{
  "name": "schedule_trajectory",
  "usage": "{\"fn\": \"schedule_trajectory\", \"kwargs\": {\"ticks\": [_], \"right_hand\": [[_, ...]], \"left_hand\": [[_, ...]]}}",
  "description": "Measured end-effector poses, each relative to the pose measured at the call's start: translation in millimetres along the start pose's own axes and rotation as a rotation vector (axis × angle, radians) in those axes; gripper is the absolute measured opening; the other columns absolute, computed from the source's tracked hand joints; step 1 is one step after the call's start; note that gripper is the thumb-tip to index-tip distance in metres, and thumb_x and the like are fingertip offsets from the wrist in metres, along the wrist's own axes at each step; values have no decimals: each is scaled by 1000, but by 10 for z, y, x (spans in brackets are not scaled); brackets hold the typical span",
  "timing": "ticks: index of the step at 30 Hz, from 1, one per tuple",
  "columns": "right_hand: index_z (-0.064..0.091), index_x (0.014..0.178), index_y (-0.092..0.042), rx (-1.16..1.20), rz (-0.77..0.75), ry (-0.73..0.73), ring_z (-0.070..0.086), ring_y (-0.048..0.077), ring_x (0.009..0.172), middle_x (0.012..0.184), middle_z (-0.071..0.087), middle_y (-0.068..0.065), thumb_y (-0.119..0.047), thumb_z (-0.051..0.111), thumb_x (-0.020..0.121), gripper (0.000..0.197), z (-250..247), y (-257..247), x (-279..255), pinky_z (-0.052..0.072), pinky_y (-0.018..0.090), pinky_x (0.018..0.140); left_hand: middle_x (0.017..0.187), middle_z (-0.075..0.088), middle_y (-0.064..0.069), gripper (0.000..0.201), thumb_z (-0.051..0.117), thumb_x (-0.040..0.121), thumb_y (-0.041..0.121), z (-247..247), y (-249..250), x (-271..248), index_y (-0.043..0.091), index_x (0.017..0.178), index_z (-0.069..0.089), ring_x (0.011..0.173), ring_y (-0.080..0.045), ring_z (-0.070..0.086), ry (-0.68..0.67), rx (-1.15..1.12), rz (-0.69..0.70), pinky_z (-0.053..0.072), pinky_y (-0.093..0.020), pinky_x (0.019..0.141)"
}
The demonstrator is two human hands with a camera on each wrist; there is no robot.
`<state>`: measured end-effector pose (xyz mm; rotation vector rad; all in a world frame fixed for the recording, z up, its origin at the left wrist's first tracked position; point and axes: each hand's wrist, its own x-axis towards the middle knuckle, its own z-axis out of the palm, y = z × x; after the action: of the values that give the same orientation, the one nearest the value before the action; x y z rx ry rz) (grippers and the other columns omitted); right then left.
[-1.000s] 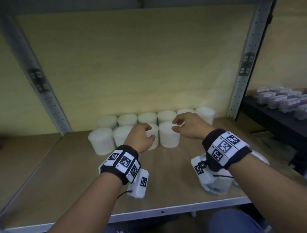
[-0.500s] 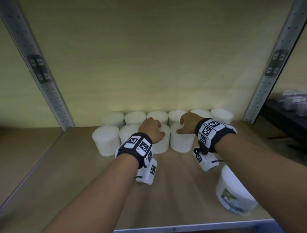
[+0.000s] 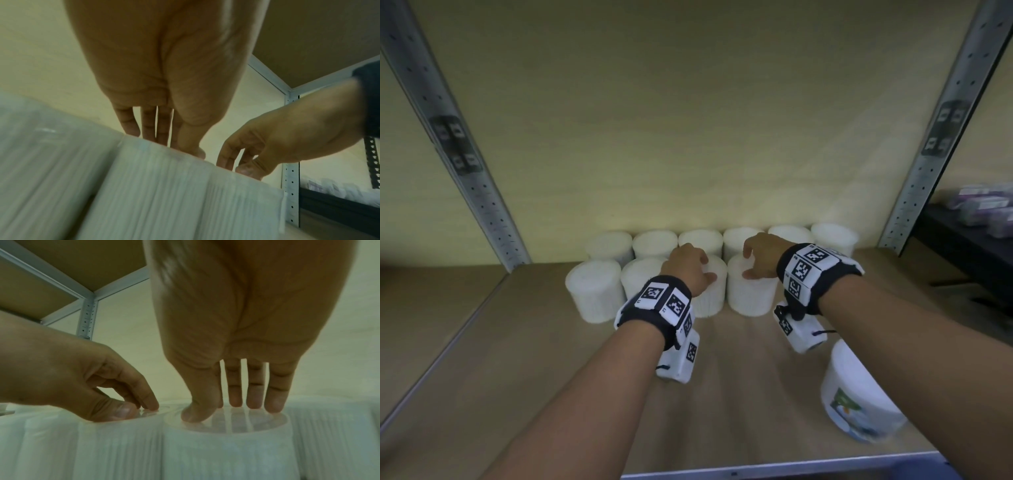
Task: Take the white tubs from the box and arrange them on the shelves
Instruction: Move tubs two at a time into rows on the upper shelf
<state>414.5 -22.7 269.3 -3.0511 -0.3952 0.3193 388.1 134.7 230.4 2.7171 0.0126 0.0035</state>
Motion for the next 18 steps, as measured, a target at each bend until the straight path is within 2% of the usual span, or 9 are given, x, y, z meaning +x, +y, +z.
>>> {"fn": "schedule_trajectory", "kwargs": {"ticks": [5,8,10,12,15,18], "right_hand": [[46,138,-16,44,-57,-76,47,23,128,142,44,6,-14,64,88,53,-30,55,-44,41,30,102],[51,136,-22,99,-86,-89,48,23,126,140,44,5,-4,58,89,51,-38,85,-57,43,26,94],[53,132,-20,134,-92,-34,49,23,123,138,46,7,-10,57,90,44,-54,106,-56,40,23,90],[53,131,-17,139,-54,24,51,25,120,136,48,9,-24,60,90,42,-58,112,-60,42,27,94],[44,139,-15,38,3,-5,47,27,127,142,44,10,-44,58,90,59,-26,100,-76,40,34,103],[38,143,-13,-31,30,-44,47,28,128,144,41,11,-50,58,88,69,10,82,-74,42,35,103]], "left_hand": [[134,49,-9,44,61,90,32,52,5,-13,11,128,54,127,-26,45,26,-8,-9,38,-41,107],[135,50,-8,44,62,90,31,49,12,-10,11,129,54,128,-26,45,26,-26,-19,37,-41,108],[135,50,-8,44,62,89,31,52,12,-8,12,128,54,128,-26,45,24,-37,-24,37,-41,108],[135,50,-8,44,62,89,31,60,9,-5,11,128,54,128,-26,45,26,-48,-28,38,-41,108],[135,50,-8,44,62,89,30,71,8,-7,11,128,54,127,-26,46,29,-60,-31,38,-41,107],[134,49,-8,43,62,90,30,74,10,-12,11,128,54,127,-26,45,28,-54,-30,38,-41,107]]}}
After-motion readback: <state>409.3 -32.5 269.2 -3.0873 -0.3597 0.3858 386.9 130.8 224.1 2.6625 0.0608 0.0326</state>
